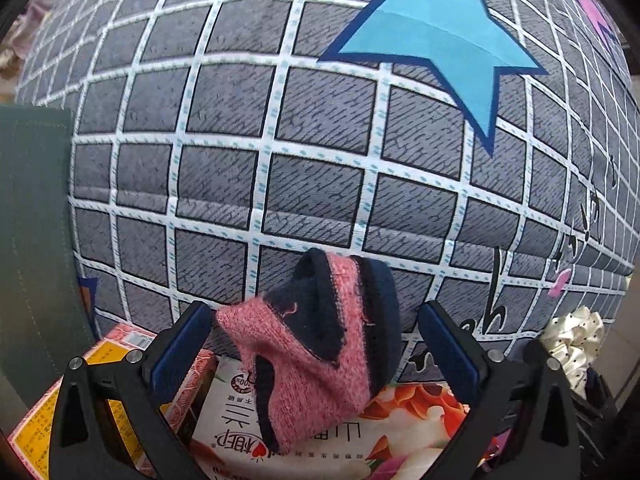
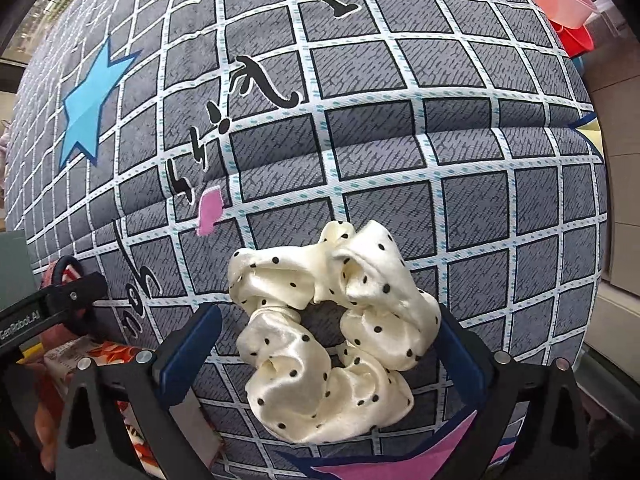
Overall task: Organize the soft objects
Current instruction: 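Lift the scrunchie and sock and carry both over the box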
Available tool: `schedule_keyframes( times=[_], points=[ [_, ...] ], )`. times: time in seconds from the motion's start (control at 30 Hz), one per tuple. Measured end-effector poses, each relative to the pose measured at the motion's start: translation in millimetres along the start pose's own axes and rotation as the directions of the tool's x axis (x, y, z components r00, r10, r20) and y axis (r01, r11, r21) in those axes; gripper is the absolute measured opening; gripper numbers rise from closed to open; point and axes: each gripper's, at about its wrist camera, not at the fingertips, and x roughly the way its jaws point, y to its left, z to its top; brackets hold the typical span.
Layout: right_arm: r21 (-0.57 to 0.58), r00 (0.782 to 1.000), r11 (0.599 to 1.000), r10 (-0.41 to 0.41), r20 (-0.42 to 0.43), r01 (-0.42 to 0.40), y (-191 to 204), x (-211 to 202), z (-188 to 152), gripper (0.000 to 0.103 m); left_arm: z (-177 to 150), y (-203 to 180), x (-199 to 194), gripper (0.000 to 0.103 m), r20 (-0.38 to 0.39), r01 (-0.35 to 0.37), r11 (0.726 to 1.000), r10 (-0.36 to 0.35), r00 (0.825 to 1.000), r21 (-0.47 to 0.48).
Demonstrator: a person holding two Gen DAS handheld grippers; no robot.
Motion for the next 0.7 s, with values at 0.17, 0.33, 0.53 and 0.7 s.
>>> schedule_keyframes(
  times=[0.17, 0.33, 0.53, 0.7],
  points=[
    [-0.021, 0.998, 0.998, -0.062, -0.019, 0.062, 39.1, 20.7, -1.5, 0.103, 5.4, 4.2, 8.2, 0.103, -0.026, 0.022, 1.000, -0.023, 0.999, -0.020],
    [-0.008, 0.998, 0.998, -0.061, -0.012, 0.061, 43.6, 22.7, 0.8, 0.103, 7.0, 11.3, 7.0, 0.103, -0.010, 0.019, 0.999, -0.019, 1.000, -0.026],
    [-0.038, 0.997, 0.998, -0.060, -0.047, 0.058, 19.6, 15.7, 8.0, 0.103, -3.7, 5.7, -1.3, 0.103, -0.014, 0.013, 0.999, -0.014, 1.000, -0.035],
    [-0.052, 0.998, 0.997, -0.063, 0.015, 0.064, 15.6, 0.2, 5.9, 0.059, -18.3, -16.7, -23.4, 0.062, 0.059, 0.008, 0.999, -0.011, 0.998, 0.053]
  ],
)
